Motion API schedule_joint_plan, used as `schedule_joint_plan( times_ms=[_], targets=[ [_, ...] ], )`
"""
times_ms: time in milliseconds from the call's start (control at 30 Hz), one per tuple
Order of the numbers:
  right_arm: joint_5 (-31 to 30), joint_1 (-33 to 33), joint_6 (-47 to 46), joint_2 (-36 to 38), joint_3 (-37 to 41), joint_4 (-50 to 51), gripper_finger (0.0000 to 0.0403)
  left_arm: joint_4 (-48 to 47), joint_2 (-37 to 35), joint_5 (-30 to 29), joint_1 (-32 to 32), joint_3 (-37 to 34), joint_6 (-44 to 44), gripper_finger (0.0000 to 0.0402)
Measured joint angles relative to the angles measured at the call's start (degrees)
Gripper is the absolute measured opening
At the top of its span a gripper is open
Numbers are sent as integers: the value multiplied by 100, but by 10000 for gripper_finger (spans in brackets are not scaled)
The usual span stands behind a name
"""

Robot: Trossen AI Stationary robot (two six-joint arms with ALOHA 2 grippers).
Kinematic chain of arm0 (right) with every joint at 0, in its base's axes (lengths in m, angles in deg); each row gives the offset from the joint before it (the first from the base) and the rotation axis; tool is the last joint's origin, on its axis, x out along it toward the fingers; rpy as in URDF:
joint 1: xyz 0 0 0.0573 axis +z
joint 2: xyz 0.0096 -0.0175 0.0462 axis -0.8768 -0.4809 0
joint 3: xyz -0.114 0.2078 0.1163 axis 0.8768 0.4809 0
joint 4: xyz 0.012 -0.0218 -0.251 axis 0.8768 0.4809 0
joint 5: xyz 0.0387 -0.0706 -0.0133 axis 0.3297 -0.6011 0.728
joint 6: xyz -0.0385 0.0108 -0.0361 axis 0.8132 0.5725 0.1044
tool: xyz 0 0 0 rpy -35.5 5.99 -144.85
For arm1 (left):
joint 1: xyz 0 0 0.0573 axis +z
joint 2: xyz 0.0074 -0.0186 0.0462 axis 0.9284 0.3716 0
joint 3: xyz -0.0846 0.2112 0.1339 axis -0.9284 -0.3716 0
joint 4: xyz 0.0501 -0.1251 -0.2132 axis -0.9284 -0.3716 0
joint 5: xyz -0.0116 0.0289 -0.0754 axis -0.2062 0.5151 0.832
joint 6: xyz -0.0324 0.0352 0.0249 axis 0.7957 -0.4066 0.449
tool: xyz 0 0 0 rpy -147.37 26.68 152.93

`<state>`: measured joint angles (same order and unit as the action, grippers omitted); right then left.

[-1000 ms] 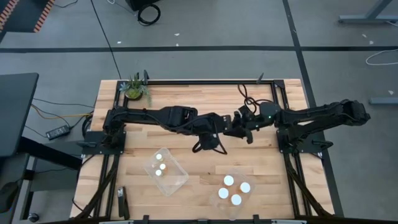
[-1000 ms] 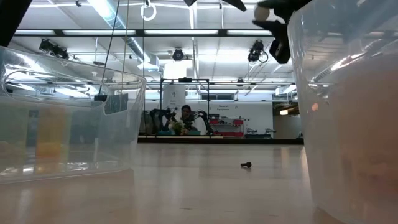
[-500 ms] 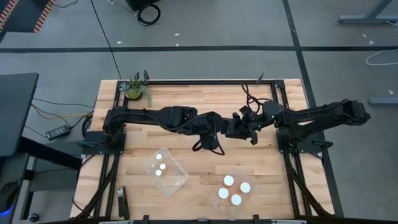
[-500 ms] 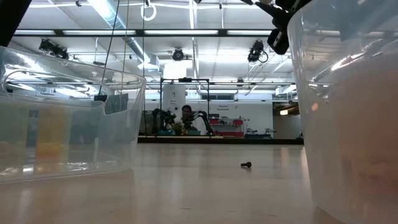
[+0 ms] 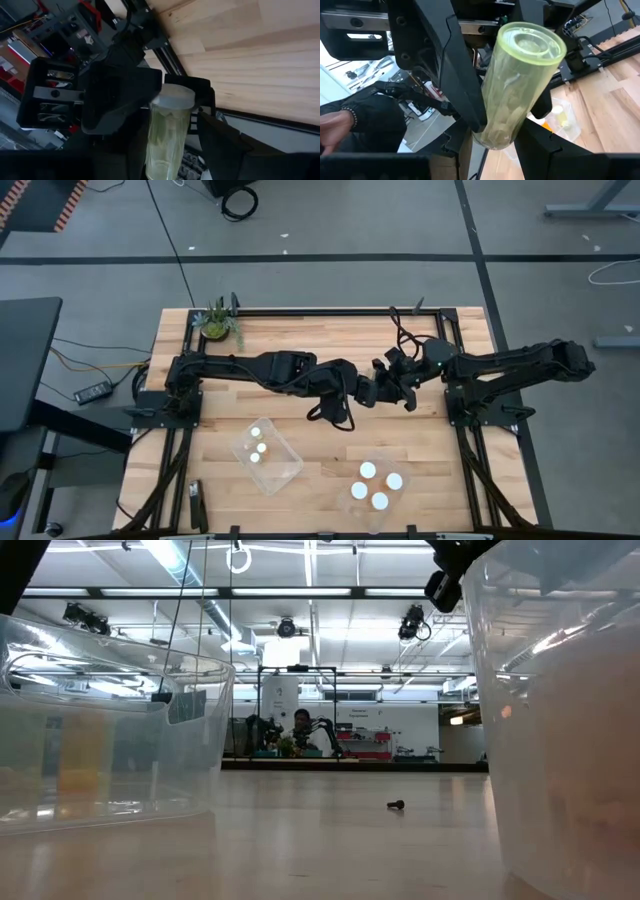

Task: Pick and place medicine bottles into bin by pill shape (circle, oval)
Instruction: Adjust the small yellow pill bottle

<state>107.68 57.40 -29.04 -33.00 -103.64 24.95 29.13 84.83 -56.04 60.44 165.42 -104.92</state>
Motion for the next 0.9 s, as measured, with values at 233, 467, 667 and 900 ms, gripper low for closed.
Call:
schedule_joint_plan(
  times_ms=[233,467,667,900],
  targets=[
    [-4,0,4,0,-2,15,138,-2,0,11,2,0,2,151],
    [-9,-1,13,-2,-2,33,138,-13,0,-3,3,0,149,108],
    [0,-9,103,-2,-2,31,167,-36,-2,-7,7,0,195,101],
    [195,-20,273,11,-15,461,238,-172,7,6,43,-11,818,104]
  ],
)
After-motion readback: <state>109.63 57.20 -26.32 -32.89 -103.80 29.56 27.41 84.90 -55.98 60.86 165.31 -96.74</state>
